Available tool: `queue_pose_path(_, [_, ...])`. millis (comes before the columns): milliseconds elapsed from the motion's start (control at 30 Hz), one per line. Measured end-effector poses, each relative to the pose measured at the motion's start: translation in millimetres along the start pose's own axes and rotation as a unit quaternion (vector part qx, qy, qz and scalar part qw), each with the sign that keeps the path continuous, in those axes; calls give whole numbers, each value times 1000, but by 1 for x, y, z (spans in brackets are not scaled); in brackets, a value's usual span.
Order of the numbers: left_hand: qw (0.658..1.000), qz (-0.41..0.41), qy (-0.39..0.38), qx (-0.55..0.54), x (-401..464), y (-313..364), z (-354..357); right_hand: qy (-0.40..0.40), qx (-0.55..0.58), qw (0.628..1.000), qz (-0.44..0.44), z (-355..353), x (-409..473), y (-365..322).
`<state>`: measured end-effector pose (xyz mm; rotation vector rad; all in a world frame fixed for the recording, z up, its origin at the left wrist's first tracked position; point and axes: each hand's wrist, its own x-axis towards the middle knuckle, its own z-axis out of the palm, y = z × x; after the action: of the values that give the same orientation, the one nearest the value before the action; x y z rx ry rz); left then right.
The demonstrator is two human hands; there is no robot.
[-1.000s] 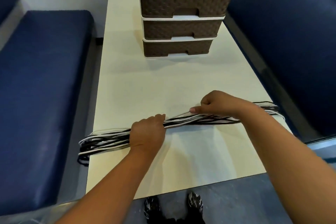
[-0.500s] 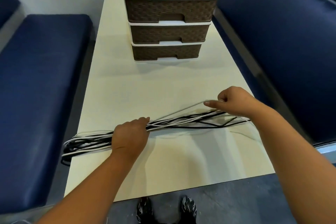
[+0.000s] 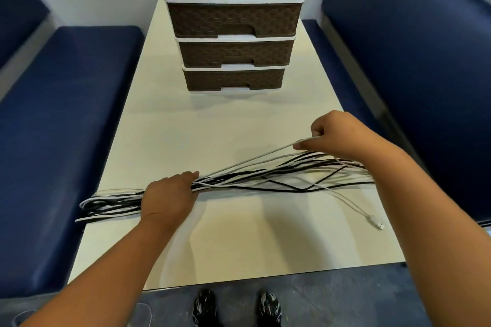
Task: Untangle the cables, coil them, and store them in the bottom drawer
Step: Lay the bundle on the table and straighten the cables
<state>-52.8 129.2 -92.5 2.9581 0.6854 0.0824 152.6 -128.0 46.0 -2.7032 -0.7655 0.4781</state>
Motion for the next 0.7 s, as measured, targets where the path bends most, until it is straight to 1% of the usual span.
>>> queue_pose_path(100, [1000,-10,-15,4,0,2,-2,-24,120,992,-11,-5,-4,4])
queue_pose_path(200, [1000,-18,-20,-5,0,3,-4,-43,157,986,-27,-11,-3,8])
queue_pose_path(233, [1000,-19,-17,-7,-1,4,-4,-50,129,990,-27,-13,-2,10])
queue_pose_path(300, [1000,-22,-10,-6,-2,4,-5,-40,-21,998,-32,-18,2,14])
queue_pose_path(367, [1000,-26,-9,1,-2,5,-6,0,-174,984,-35,-23,5,21])
queue_pose_path(400, [1000,-29,-11,4,-2,6,-6,22,-220,975,-35,-25,8,26])
queue_pose_path(467, [999,-32,-20,12,-1,7,-7,42,-239,970,-29,-29,12,40])
queue_pose_path(500, [999,-34,-23,16,-1,7,-8,31,-207,978,-22,-31,13,46])
queue_pose_path(533, [999,-36,-26,19,-1,8,-9,12,-150,988,-15,-31,14,53])
queue_pose_path(600, [998,-40,-31,23,-1,8,-10,-27,-11,1000,-10,-30,15,65])
queue_pose_path(633, [998,-42,-34,22,-1,8,-10,-36,52,998,-10,-30,13,70])
queue_pose_path(700, [998,-46,-38,17,-2,8,-11,-45,142,989,-18,-29,10,77])
